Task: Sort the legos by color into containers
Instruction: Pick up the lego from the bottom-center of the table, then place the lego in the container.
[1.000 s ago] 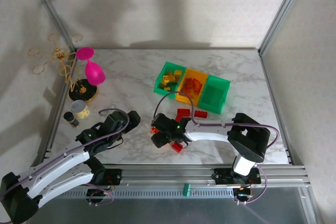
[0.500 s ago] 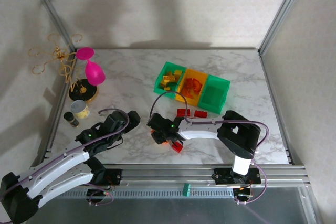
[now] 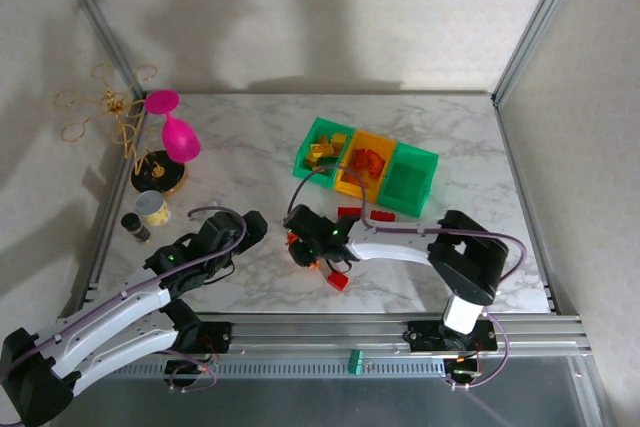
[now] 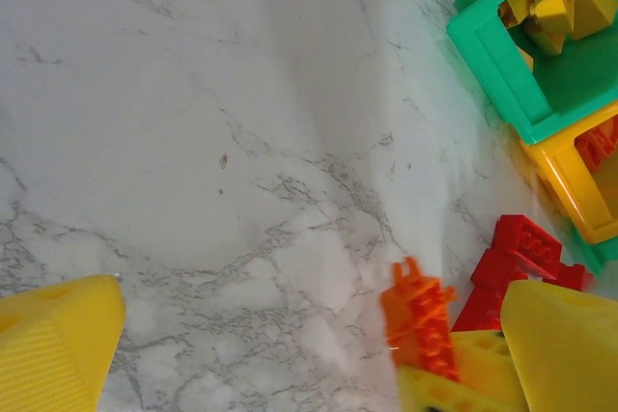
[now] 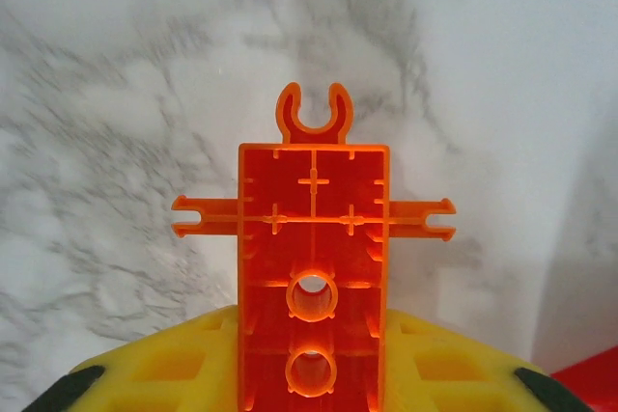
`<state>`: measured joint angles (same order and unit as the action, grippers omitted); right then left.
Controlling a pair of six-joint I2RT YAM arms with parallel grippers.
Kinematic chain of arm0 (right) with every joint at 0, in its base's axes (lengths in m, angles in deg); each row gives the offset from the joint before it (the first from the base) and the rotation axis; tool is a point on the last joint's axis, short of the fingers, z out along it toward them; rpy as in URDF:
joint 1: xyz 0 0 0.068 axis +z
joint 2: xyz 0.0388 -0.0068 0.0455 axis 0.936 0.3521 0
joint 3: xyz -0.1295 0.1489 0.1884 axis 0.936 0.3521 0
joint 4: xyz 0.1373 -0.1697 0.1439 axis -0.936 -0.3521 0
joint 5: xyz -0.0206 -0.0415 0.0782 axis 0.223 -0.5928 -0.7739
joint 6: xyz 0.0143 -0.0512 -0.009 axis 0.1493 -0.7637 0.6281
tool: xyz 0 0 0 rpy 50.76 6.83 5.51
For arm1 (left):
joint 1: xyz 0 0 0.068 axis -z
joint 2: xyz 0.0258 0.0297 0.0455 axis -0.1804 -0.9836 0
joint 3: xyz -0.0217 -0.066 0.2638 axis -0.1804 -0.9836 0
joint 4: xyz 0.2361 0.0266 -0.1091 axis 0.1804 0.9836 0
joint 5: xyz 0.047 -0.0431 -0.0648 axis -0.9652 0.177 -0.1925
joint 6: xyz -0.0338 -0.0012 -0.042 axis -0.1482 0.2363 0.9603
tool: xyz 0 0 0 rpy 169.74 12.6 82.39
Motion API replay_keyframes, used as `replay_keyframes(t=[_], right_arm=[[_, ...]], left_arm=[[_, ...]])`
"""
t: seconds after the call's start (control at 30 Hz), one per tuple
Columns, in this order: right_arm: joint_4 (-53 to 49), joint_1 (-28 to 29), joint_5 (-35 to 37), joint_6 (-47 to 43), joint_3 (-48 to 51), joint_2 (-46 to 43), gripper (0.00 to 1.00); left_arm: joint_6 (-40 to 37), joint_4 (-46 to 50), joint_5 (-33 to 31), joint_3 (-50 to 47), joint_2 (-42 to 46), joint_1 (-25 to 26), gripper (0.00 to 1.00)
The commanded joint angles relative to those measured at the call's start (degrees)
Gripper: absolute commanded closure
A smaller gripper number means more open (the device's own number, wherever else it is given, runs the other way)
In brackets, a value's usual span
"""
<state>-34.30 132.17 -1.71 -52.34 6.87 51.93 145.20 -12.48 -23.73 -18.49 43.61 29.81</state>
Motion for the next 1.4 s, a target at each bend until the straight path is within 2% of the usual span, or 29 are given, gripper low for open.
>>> replay_keyframes(t=[0.0,0.23,0.33,0.5,0.6,0.73,0.93,1.03,1.13,1.37], right_arm=[[0.87,-4.73,-4.27,0.33,-1.28,-6.87,0.74],[-1.14,-17.95,-9.58,-0.09,-4.76,-10.67,0.73],[-2.69,-22.62,-5.13,-1.29,-7.8,-10.3,0.71],[-2.33,-33.47,-1.72,-1.39,-11.62,-6.12,0.71],[-0.5,-36.69,0.52,-1.75,-14.06,-2.01,0.7],[-1.01,-38.4,0.42,-2.6,-19.48,5.68,0.68],[-1.9,-38.53,0.39,-3.12,-25.2,10.64,0.52],[-0.94,-38.6,-0.47,-4.04,-23.86,7.66,0.44],[-3.28,-38.29,-0.14,-4.87,-23.21,4.13,0.43],[-6.77,-35.23,0.35,-3.9,-12.81,-6.99,0.34]], left_arm=[[0.21,0.23,-2.01,2.47,-0.87,0.3,0.0],[-1.97,-5.22,-0.36,5.63,-5.17,0.31,0.0],[-3.49,-7.23,0.03,7.78,-8.32,0.23,0.0],[-6.68,-9.65,0.78,12.27,-15.01,0.31,0.0],[-7.33,-11.93,2.45,13.92,-18.25,0.31,0.0],[-7.49,-15.06,4.62,14.38,-21.6,0.24,0.0],[-9.09,-16.27,6.6,16.34,-24.39,0.28,0.0],[-10.29,-16.78,7.49,16.34,-23.38,0.64,0.0],[-11.12,-16.07,6.68,15.75,-22.26,0.75,0.0],[-10.84,-14.85,7.07,13.86,-21.15,1.67,0.0]])
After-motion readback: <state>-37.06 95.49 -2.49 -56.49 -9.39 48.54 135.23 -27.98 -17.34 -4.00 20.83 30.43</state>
